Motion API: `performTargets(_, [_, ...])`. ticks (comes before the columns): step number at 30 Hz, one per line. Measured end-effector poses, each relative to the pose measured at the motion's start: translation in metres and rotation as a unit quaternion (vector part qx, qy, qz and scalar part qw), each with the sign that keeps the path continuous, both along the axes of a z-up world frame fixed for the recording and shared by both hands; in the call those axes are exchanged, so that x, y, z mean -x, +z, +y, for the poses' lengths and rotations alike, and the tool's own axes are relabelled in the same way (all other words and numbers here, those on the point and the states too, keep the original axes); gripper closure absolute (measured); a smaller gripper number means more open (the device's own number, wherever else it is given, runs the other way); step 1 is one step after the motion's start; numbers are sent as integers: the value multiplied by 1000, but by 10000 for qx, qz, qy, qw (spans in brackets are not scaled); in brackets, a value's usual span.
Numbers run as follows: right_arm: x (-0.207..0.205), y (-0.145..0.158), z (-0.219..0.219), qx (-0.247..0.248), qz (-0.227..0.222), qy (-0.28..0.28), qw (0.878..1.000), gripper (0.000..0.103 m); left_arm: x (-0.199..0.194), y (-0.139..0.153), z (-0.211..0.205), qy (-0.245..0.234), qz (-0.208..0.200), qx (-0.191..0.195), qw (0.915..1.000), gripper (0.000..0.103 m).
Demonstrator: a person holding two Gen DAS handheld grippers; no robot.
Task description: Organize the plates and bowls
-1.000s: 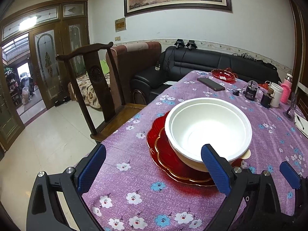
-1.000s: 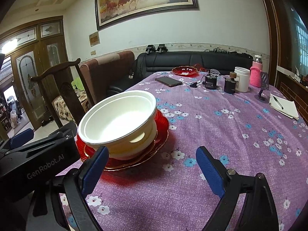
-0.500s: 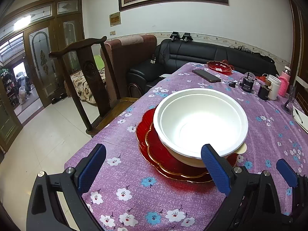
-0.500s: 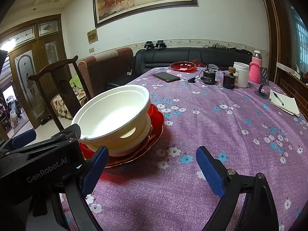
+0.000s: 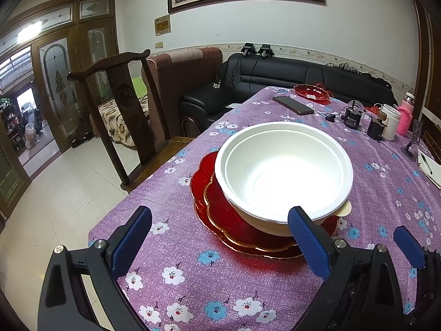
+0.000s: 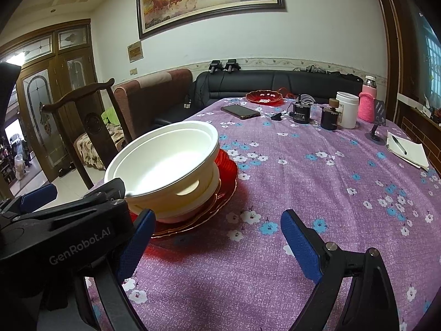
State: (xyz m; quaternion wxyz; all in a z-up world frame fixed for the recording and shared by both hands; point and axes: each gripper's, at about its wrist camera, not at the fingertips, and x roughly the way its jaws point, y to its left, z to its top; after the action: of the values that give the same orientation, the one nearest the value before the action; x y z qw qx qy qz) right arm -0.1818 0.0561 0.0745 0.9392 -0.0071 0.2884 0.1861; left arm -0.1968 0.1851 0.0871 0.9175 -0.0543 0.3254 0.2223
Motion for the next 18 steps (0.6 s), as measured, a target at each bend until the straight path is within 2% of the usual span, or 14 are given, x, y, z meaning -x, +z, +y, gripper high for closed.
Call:
performTargets(4, [1, 0, 1, 11, -13, 13, 10000, 8, -1, 2, 0, 27, -56, 7, 10000, 4])
performTargets(6, [2, 1, 1, 12, -55, 27, 10000, 8, 4, 8, 1, 154, -243, -108, 9995, 4])
performTargets(7, [3, 2, 2, 32, -91, 42, 9999, 8, 7, 12, 2, 243, -367, -220, 9988, 4])
performTargets(9, [5, 7, 3, 44, -218, 91, 9997, 8, 21, 28, 3, 479, -885, -487, 9937, 2])
performTargets(11, [8, 13, 5, 68, -405, 103, 9991, 8, 28, 36, 7, 412, -1212, -352, 9912, 0])
performTargets(12, [9, 14, 6, 74, -434, 122, 9990, 8, 28, 40, 13, 272, -1281, -67, 9914, 0])
performTargets(14, [8, 16, 11, 90, -447, 230, 9987, 8, 24, 41, 20, 66, -1223, 242, 9922, 0])
performTargets(18, [11, 16, 20, 224, -503, 371, 9978, 8, 22, 40, 26, 38, -1247, 289, 9918, 0])
